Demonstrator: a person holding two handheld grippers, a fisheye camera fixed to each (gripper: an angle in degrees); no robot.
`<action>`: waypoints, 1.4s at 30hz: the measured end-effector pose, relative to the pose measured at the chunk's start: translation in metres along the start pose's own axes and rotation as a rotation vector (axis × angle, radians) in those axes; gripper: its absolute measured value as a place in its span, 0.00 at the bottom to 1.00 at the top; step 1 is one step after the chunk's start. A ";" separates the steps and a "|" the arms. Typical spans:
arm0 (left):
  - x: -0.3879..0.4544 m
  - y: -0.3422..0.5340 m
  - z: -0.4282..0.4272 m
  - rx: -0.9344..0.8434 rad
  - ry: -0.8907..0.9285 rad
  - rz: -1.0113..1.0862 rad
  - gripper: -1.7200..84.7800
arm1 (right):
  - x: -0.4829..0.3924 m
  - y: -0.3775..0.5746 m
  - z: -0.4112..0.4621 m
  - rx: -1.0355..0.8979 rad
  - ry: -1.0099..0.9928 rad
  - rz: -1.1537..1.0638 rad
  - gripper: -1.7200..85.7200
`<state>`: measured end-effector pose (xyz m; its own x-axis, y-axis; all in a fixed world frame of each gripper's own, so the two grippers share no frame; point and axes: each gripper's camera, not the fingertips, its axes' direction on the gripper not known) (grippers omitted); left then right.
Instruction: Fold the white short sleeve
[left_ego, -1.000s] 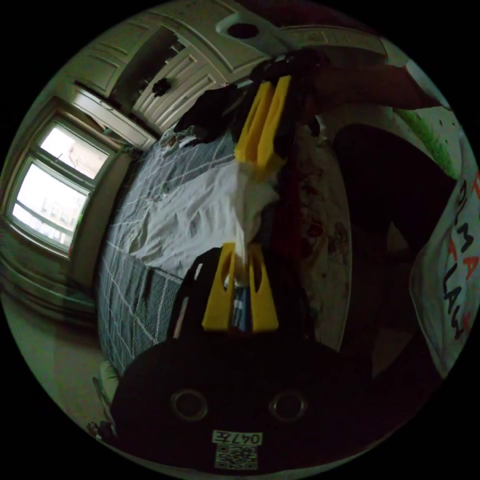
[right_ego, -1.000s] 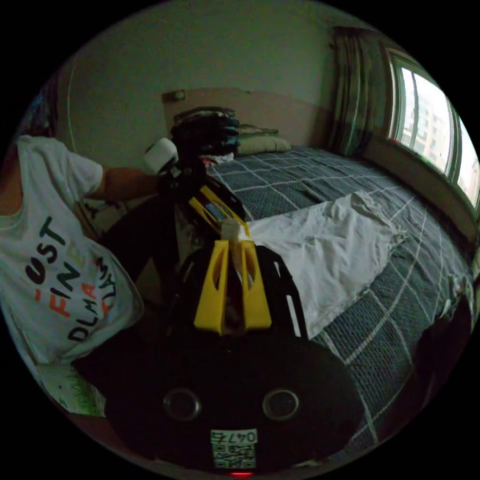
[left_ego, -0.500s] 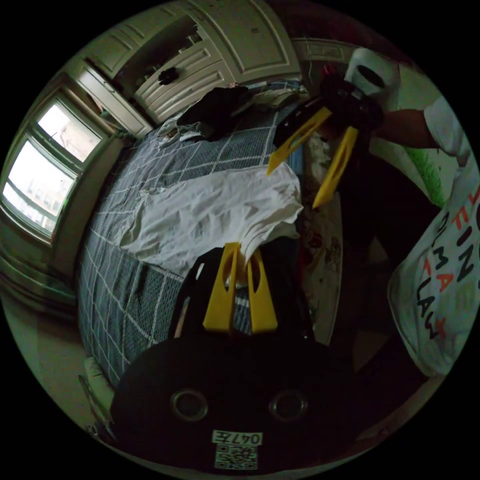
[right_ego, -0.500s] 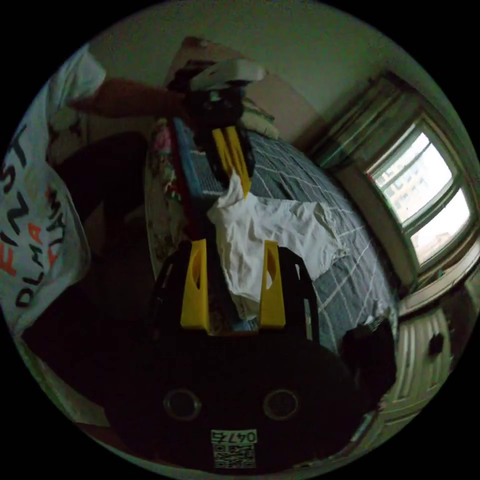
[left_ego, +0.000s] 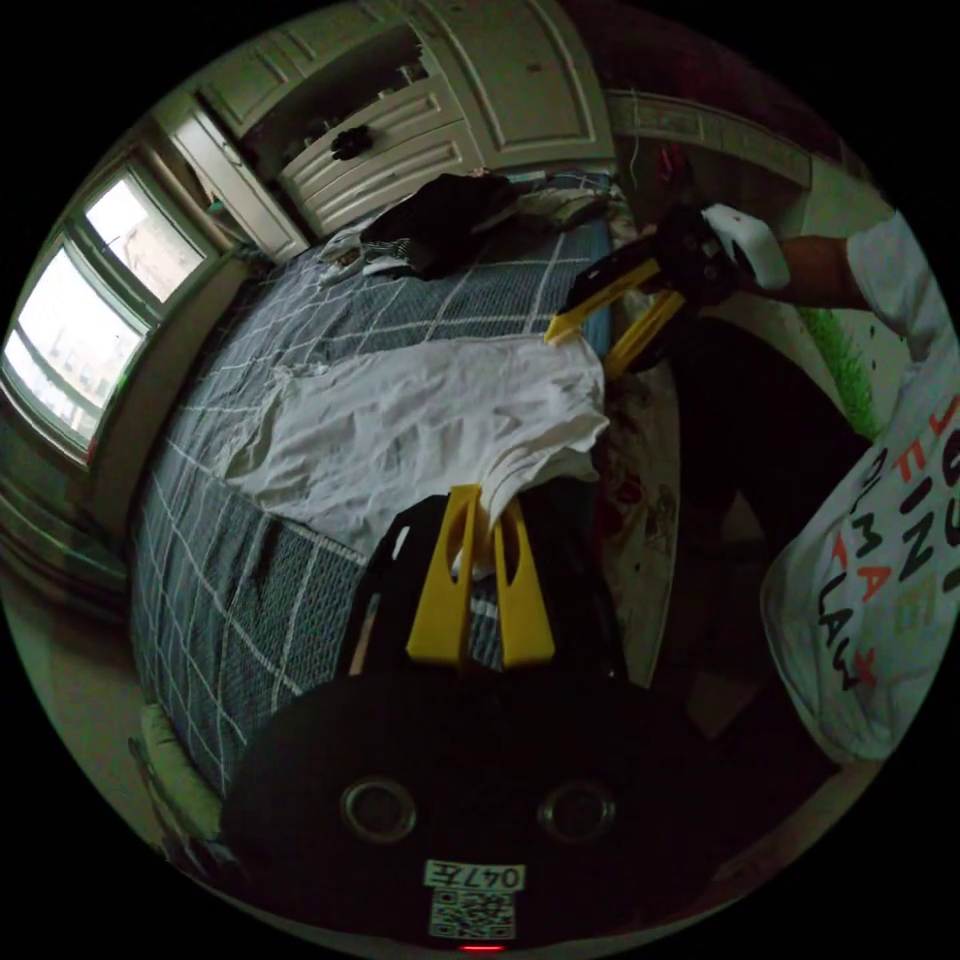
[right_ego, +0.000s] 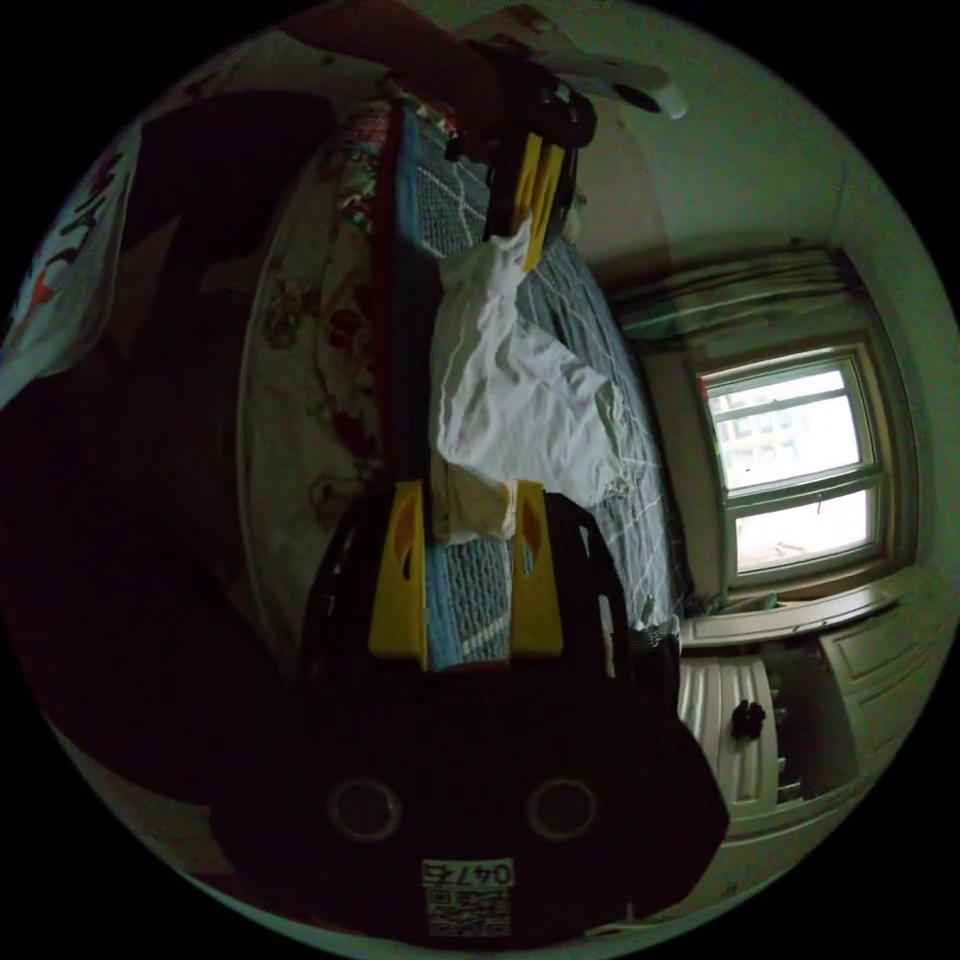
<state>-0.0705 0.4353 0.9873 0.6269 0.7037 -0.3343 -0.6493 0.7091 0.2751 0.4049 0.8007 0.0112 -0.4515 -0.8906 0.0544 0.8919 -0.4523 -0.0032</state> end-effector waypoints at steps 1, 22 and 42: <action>-0.009 0.002 -0.001 0.004 0.008 -0.009 0.02 | 0.003 -0.001 0.001 0.005 0.009 -0.001 0.11; -0.064 0.100 -0.080 0.049 0.213 -0.025 0.02 | 0.023 0.000 -0.038 0.148 -0.434 0.034 0.02; -0.380 0.077 0.096 -0.230 0.493 -0.491 0.05 | 0.179 0.130 0.345 0.054 -0.878 0.515 0.02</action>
<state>-0.3175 0.2267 1.2217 0.6372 0.1668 -0.7524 -0.4515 0.8720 -0.1890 0.4498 0.5988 0.3648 0.1479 -0.6172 0.7728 0.9820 -0.0015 -0.1891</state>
